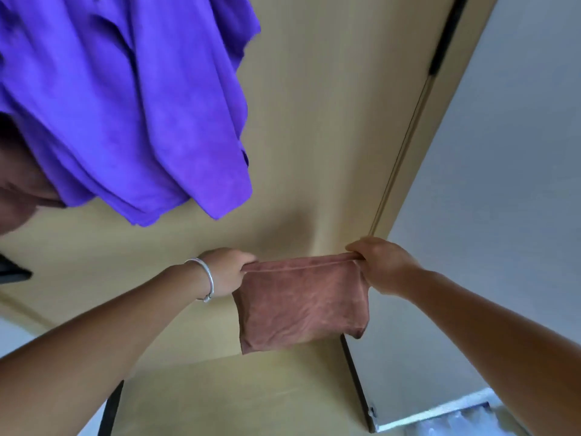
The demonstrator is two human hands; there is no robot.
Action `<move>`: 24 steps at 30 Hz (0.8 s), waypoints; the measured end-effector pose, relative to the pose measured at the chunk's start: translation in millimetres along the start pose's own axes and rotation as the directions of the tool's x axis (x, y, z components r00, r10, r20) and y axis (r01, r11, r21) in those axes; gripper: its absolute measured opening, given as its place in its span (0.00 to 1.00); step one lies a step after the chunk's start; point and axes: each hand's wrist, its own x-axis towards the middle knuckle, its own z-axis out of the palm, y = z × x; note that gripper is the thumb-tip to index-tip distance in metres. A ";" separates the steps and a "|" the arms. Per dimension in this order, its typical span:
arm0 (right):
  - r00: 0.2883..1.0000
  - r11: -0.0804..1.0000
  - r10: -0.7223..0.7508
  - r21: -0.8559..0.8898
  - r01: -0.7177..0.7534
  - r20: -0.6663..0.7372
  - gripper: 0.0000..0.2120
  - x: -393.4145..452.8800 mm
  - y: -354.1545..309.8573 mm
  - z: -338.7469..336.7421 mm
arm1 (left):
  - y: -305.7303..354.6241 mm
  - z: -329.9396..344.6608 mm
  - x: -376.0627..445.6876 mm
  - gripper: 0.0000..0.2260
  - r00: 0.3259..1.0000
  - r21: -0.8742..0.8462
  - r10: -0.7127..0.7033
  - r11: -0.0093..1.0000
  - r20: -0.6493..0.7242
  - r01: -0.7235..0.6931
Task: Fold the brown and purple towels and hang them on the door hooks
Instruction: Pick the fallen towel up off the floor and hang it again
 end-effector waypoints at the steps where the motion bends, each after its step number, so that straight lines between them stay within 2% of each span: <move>1: 0.999 1.000 -0.021 -0.016 0.020 -0.027 0.12 -3.4 -4.4 -20.2 | 3.0 -14.7 -10.8 0.10 0.999 -0.035 0.002 0.999 -0.038 -0.004; 4: 0.989 0.994 -0.084 -0.075 0.075 -0.118 0.09 -9.4 -17.7 -78.1 | 13.1 -53.8 -42.0 0.09 0.982 -0.113 0.027 0.992 -0.189 -0.049; 7: 0.971 0.988 -0.138 -0.098 0.120 -0.195 0.09 -16.2 -33.0 -129.8 | 27.9 -84.3 -74.1 0.11 0.936 -0.103 0.096 0.985 -0.339 -0.139; 11: 0.954 0.981 -0.171 -0.128 0.143 -0.245 0.13 -19.5 -47.7 -186.2 | 34.4 -130.0 -101.2 0.13 0.895 -0.096 0.172 0.968 -0.411 -0.231; 14: 0.941 0.985 -0.166 -0.084 0.147 -0.296 0.14 -15.8 -60.7 -228.4 | 39.0 -179.9 -118.6 0.23 0.800 -0.057 0.218 0.952 -0.558 -0.299; 15: 0.935 0.988 -0.155 -0.050 0.147 -0.319 0.15 -13.6 -66.8 -242.3 | 41.6 -197.1 -123.8 0.29 0.762 0.006 0.236 0.956 -0.603 -0.292; 17: 0.918 0.989 -0.135 0.004 0.147 -0.372 0.17 -9.4 -80.3 -268.9 | 46.3 -229.0 -131.4 0.38 0.650 0.264 0.351 0.936 -0.674 -0.232; 18: 0.907 0.989 -0.127 0.018 0.147 -0.401 0.17 -7.2 -87.3 -281.3 | 47.4 -244.7 -133.7 0.40 0.574 0.421 0.453 0.885 -0.682 -0.199; 19: 0.895 0.989 -0.119 0.031 0.146 -0.430 0.16 -4.7 -93.7 -292.9 | 48.2 -259.3 -137.0 0.41 0.529 0.536 0.543 0.824 -0.652 -0.185; 21: 0.870 0.986 -0.107 0.064 0.157 -0.482 0.17 0.0 -104.5 -313.5 | 44.5 -284.6 -139.2 0.41 0.499 0.663 0.658 0.721 -0.564 -0.201; 24: 0.824 0.972 -0.104 0.120 0.204 -0.557 0.19 7.8 -116.6 -336.0 | 43.5 -313.3 -139.5 0.36 0.542 0.739 0.673 0.661 -0.503 -0.134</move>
